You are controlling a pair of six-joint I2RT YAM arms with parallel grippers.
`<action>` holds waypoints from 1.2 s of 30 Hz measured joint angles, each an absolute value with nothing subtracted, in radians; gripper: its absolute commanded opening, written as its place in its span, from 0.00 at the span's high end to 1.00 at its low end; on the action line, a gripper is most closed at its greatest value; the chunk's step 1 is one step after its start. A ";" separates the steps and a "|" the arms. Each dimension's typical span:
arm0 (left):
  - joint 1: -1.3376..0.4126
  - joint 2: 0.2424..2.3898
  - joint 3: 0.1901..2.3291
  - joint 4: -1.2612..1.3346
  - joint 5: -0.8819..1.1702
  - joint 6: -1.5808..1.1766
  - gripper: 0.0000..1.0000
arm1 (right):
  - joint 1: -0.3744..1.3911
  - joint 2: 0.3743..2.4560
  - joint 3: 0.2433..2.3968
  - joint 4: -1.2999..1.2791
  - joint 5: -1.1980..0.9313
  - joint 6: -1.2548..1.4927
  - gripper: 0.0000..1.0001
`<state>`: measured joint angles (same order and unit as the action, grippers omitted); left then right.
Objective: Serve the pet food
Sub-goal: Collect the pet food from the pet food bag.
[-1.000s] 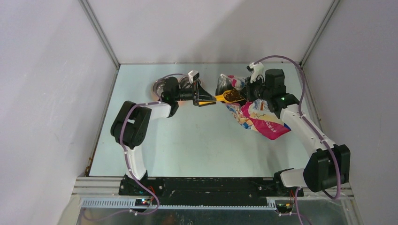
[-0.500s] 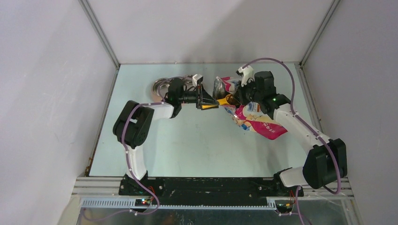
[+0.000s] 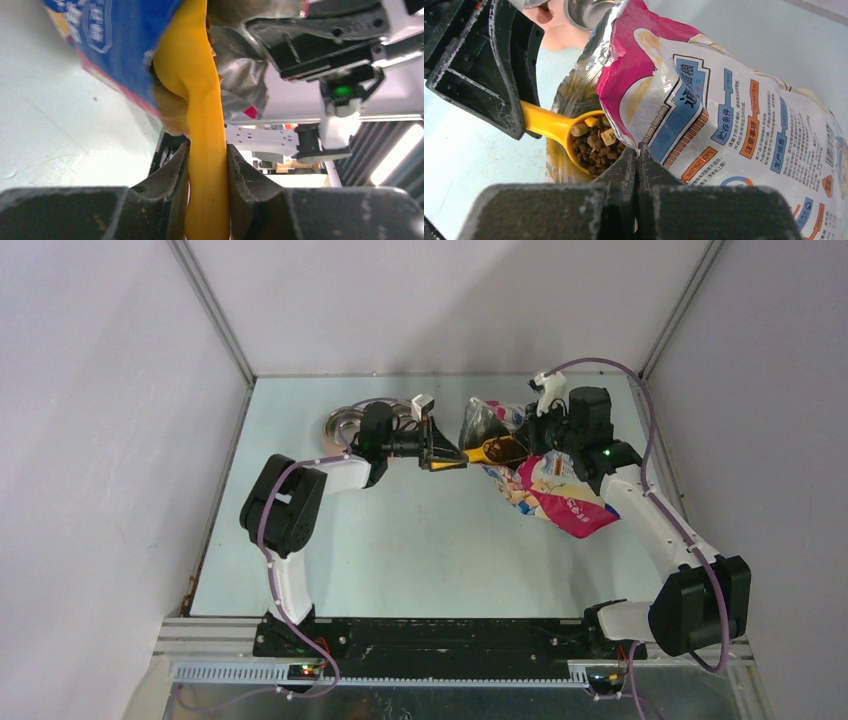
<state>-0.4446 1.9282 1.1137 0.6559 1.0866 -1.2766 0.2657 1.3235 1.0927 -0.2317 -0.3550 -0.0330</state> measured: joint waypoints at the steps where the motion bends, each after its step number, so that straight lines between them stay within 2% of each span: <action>1: -0.442 1.928 1.113 0.684 1.090 -1.300 1.00 | 0.258 1.321 1.093 -0.232 -0.368 -0.032 1.00; 10: -0.380 1.928 1.101 0.978 1.135 -1.565 1.00 | 0.173 1.321 1.093 -0.231 -0.528 -0.017 1.00; 36: -0.317 1.898 1.038 1.007 1.137 -1.555 1.00 | 0.129 1.322 1.093 -0.228 -0.536 -0.006 1.00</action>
<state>-0.3172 1.8980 1.0378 1.0069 1.1370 -1.5555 0.1291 1.3216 1.0927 -0.2279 -0.5358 -0.0063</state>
